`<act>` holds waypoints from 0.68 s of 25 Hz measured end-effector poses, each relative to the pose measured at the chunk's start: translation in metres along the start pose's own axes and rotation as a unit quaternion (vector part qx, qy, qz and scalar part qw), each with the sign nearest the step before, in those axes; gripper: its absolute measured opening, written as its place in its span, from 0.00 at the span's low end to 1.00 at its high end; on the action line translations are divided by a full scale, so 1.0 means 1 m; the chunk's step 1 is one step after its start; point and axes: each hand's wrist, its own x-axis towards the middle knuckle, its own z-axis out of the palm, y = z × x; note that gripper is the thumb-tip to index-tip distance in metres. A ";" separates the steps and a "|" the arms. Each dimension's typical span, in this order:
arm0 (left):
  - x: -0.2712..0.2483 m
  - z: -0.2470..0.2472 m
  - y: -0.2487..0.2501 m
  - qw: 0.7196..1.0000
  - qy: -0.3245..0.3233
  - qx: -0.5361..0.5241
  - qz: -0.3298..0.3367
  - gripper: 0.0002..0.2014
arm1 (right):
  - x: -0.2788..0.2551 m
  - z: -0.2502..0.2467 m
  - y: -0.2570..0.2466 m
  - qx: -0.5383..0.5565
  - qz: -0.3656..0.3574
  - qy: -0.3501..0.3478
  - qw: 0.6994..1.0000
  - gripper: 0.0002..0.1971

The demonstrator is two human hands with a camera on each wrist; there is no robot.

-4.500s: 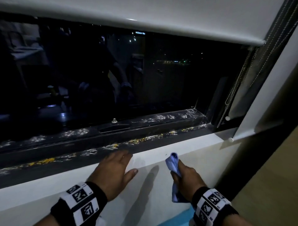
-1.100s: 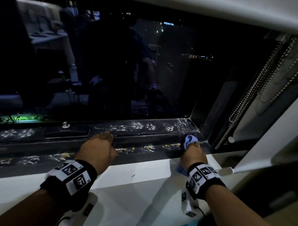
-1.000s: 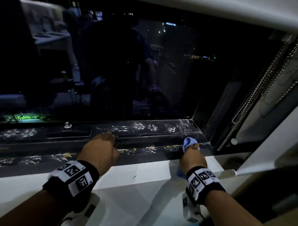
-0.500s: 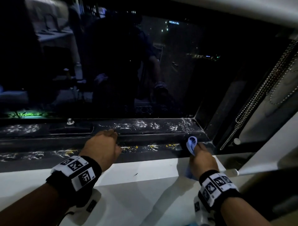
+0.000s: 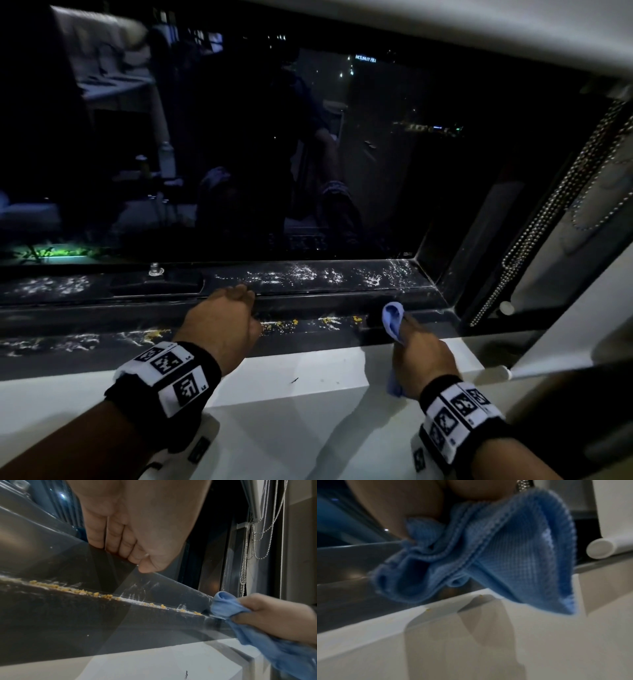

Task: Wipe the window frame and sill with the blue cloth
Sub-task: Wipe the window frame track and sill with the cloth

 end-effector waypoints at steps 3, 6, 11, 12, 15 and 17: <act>0.000 0.000 0.002 1.000 -0.003 0.008 0.002 0.23 | 0.001 0.013 -0.029 -0.017 0.051 -0.028 0.998 0.33; 0.000 -0.001 0.000 1.000 -0.003 0.007 0.002 0.22 | -0.009 0.031 -0.042 -0.037 -0.022 -0.051 0.998 0.38; -0.001 -0.003 -0.001 1.000 -0.011 -0.002 0.008 0.23 | -0.005 0.005 -0.019 -0.023 -0.027 -0.018 0.999 0.26; -0.001 -0.004 0.000 1.000 -0.007 -0.005 0.007 0.22 | -0.003 0.005 -0.023 -0.019 0.001 -0.014 1.000 0.25; -0.001 -0.003 0.001 1.000 -0.005 -0.005 0.005 0.22 | 0.001 0.016 -0.053 -0.045 0.055 -0.058 0.996 0.32; -0.002 -0.002 0.001 1.000 -0.006 -0.002 0.004 0.22 | -0.003 0.025 -0.063 -0.053 0.042 -0.073 0.995 0.35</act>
